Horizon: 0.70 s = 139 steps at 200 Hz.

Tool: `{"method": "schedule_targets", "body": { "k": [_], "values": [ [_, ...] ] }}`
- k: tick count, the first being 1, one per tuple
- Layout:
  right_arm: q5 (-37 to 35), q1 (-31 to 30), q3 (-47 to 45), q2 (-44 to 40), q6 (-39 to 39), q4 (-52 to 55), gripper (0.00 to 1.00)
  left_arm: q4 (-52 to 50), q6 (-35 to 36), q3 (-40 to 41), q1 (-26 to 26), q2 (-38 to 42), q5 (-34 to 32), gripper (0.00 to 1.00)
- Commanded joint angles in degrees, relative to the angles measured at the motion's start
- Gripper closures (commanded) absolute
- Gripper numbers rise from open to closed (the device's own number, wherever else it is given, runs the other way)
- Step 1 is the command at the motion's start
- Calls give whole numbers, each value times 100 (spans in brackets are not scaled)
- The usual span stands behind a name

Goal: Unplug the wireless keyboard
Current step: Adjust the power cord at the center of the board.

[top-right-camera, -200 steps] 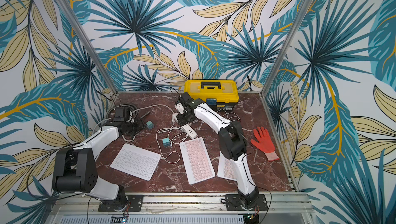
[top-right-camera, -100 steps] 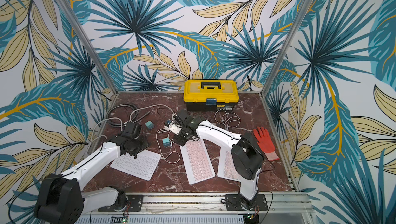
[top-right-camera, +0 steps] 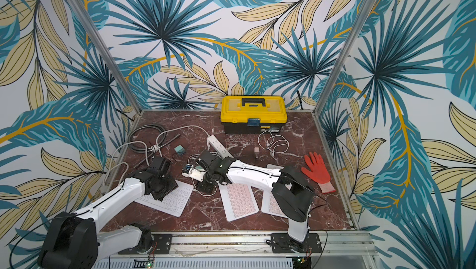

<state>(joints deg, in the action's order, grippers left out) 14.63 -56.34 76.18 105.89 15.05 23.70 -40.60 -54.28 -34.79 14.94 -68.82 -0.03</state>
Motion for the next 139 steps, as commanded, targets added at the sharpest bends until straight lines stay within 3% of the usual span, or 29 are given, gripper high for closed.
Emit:
{"method": "schedule_targets", "body": {
  "k": [1, 39, 90, 139],
  "values": [
    [-70, -126, 1, 334, 114, -221, 67, -75, 141, -177, 14, -280, 65, 45],
    [-224, -202, 24, 610, 234, -510, 67, -60, 159, -163, -16, -531, -45, 45],
    [-510, -201, -164, 894, 429, -1472, 66, -32, 264, 25, -443, -501, 20, 45],
    [-207, -153, 54, 1224, 227, -1615, 60, 15, 383, 128, -580, -544, 43, 45]
  ]
}}
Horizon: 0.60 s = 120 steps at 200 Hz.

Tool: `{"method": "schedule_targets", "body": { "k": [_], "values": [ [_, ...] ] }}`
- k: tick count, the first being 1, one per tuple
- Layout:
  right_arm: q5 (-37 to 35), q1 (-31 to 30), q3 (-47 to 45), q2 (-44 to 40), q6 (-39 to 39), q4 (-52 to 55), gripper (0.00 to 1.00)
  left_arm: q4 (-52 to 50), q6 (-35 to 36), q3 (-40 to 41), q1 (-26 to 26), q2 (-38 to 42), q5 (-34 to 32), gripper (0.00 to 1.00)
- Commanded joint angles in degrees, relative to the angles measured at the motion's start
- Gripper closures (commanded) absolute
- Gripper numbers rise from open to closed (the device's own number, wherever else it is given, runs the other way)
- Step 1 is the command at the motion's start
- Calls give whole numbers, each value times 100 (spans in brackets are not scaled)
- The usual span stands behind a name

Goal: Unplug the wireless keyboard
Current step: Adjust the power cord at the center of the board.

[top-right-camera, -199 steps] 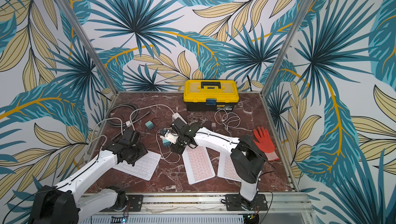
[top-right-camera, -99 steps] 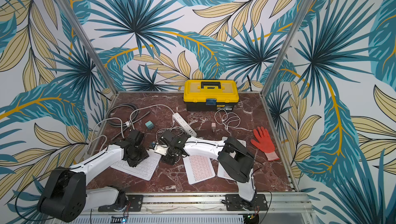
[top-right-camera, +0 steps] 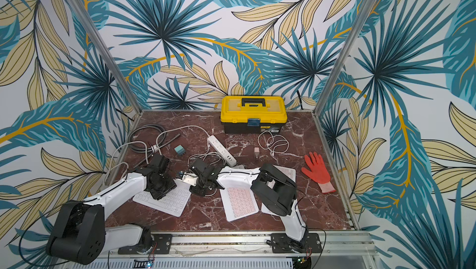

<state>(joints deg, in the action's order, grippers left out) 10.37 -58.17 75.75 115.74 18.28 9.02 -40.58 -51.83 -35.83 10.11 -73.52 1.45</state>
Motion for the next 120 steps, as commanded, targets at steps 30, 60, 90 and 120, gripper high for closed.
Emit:
{"method": "schedule_targets", "body": {
  "k": [30, 60, 90, 120],
  "values": [
    [441, 129, 354, 522, -322, -59, 60, 90, 128, 338, -116, -67, -72, 45],
    [637, 335, 398, 572, -617, -176, 60, 125, 150, 367, -123, -56, -77, 45],
    [730, 560, 222, 394, -1078, -487, 60, 192, 147, 368, -123, -144, -59, 45],
    [523, 599, 97, 375, -1319, -765, 59, 252, 194, 336, -125, -263, -3, 45]
  ]
}}
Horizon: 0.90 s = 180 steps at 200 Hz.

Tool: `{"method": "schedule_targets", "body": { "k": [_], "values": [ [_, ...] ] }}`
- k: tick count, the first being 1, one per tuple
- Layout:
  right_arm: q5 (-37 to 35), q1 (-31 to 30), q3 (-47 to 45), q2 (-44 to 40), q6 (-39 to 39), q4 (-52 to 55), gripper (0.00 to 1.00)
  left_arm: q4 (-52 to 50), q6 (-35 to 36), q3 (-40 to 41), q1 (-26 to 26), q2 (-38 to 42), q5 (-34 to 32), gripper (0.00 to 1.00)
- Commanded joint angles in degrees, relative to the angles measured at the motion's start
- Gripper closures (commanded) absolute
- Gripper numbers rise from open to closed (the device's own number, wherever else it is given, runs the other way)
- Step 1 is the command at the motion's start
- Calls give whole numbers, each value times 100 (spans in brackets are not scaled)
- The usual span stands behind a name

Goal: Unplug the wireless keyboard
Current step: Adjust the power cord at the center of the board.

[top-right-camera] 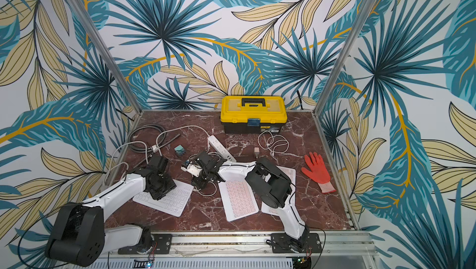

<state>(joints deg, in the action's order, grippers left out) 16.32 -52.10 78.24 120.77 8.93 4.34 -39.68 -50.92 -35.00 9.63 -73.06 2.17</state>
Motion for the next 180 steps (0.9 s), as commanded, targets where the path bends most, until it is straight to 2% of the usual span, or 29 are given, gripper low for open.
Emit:
{"method": "schedule_targets", "body": {
  "k": [1, 59, 96, 107, 140, 180],
  "values": [
    [-82, -10, -151, -126, -396, -300, 60, 163, 105, 251, -76, -312, -76, 45],
    [196, 48, 290, 390, -676, -53, 61, 212, 126, 258, -75, -341, -42, 45],
    [-39, 50, 674, 669, -717, 339, 65, 257, 143, 240, -75, -341, 79, 45],
    [-57, 50, 765, 731, -717, 424, 68, 258, 146, 231, -75, -341, 79, 45],
    [-72, 49, 895, 757, -682, 608, 84, 259, 152, 224, -77, -371, 72, 45],
    [-568, 187, 703, 383, -194, 751, 91, 277, 157, 240, -75, -372, 51, 45]
  ]
}}
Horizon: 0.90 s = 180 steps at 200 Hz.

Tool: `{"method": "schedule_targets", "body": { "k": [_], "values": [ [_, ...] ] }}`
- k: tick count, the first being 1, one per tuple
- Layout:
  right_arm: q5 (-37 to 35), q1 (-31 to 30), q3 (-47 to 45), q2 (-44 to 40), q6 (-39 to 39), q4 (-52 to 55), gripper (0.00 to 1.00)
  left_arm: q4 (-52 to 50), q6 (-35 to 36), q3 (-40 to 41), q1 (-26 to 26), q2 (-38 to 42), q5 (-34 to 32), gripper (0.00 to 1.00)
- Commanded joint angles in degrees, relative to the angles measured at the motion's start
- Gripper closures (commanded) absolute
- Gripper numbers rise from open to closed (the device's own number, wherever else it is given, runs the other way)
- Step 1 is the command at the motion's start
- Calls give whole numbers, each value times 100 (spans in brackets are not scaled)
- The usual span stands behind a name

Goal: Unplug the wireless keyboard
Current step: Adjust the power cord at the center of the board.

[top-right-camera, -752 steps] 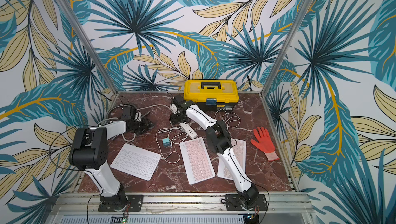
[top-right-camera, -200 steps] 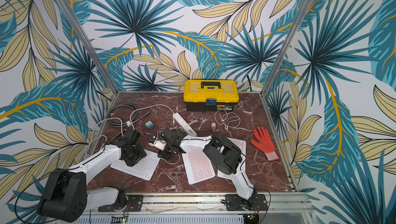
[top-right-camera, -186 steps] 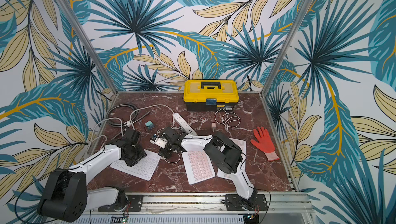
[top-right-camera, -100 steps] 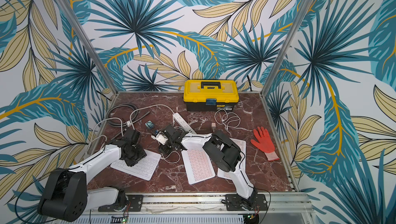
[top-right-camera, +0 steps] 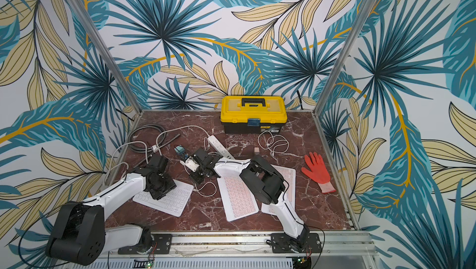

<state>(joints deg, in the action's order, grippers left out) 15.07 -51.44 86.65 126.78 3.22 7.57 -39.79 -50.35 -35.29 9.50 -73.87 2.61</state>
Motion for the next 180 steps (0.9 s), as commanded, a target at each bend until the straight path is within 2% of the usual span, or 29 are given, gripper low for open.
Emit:
{"method": "schedule_targets", "body": {
  "k": [1, 34, 89, 119, 149, 180],
  "values": [
    [-470, 132, -135, -225, 392, 433, 91, 292, 98, 272, -66, -288, 13, 45],
    [-777, 290, -135, -552, 926, 986, 92, 313, 105, 272, -70, -339, 8, 45],
    [-1538, 294, 38, -510, 1540, 1652, 90, 315, 119, 260, -62, -357, 10, 45],
    [-1139, 293, -21, -666, 1505, 1737, 79, 314, 104, 251, -67, -364, 28, 45],
    [-832, 293, -581, -1215, 1374, 1179, 66, 318, 95, 246, -63, -381, 33, 45],
    [-599, 271, -860, -1663, 1255, 1080, 62, 314, 123, 174, -62, -466, 44, 45]
  ]
}}
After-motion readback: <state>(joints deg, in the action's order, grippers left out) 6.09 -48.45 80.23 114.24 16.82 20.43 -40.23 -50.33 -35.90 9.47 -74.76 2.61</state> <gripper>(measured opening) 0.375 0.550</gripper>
